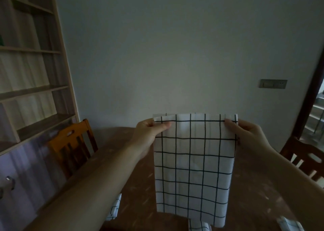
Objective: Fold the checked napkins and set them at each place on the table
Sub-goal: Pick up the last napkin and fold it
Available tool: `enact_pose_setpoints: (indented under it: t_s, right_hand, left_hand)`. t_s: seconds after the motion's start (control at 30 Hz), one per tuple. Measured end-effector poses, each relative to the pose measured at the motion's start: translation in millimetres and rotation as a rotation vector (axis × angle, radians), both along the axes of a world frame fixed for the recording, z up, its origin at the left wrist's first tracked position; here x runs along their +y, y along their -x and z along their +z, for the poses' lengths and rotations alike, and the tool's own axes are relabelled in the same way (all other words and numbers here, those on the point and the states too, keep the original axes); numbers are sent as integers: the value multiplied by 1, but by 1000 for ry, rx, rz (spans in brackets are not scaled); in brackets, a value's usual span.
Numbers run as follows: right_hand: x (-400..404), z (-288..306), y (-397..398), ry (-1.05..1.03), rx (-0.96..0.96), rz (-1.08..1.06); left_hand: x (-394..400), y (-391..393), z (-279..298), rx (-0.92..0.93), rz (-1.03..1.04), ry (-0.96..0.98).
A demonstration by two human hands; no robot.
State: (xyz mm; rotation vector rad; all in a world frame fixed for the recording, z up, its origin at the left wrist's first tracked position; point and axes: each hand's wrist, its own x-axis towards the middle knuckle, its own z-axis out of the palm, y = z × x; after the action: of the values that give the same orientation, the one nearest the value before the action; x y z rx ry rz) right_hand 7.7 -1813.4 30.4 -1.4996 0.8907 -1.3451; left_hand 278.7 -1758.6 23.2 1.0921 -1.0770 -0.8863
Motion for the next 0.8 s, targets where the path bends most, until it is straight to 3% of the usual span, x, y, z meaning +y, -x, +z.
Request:
enact_pose_setpoints:
  t_s: [0.37, 0.8]
  right_hand:
    - [0, -7, 9, -72, -12, -3]
    - [8, 0, 3, 27, -6, -112]
  left_hand:
    - [-8, 1, -3, -95, 84, 31]
    - [-6, 0, -4, -244, 78, 29]
